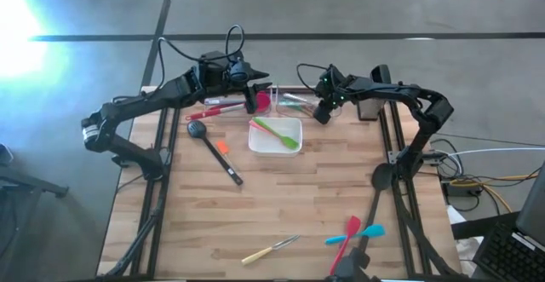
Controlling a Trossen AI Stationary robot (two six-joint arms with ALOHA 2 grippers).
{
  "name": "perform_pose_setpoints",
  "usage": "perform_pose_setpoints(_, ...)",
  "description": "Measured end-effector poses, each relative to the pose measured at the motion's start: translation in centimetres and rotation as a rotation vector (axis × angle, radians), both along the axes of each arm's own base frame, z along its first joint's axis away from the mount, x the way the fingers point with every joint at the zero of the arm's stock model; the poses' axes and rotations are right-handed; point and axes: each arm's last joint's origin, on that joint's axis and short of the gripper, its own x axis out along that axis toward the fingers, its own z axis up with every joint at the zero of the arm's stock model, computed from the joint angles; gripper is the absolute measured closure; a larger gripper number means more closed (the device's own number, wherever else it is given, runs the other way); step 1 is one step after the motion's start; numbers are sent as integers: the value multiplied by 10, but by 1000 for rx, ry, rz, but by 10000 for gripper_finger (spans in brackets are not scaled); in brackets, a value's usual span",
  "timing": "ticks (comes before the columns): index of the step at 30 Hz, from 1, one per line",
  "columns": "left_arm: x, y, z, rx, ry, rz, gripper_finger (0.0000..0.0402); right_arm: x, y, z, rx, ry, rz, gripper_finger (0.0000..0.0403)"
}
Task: Pick & Place Kitchen Items
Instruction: Put the silver table knife into the right transparent bin, then put the red spatula into the white bin
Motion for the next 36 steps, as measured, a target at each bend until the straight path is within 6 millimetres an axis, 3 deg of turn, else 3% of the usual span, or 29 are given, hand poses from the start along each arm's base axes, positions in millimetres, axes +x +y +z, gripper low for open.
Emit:
perform_pose_setpoints(7,0,0,0,-3,0,0,264,0,0,1,-3,-5,4,274)
perform_pose_setpoints(13,-1,-1,-3,-34,22,-5,264,-2,6,20,-28,-59,26,239)
perform_pose_setpoints(23,-3,-2,-4,-101,18,-15,264,-16,36,75,-103,-139,79,247)
perform_pose_setpoints(36,-27,-18,-2,-241,114,-34,264,-47,118,142,-126,-273,196,275)
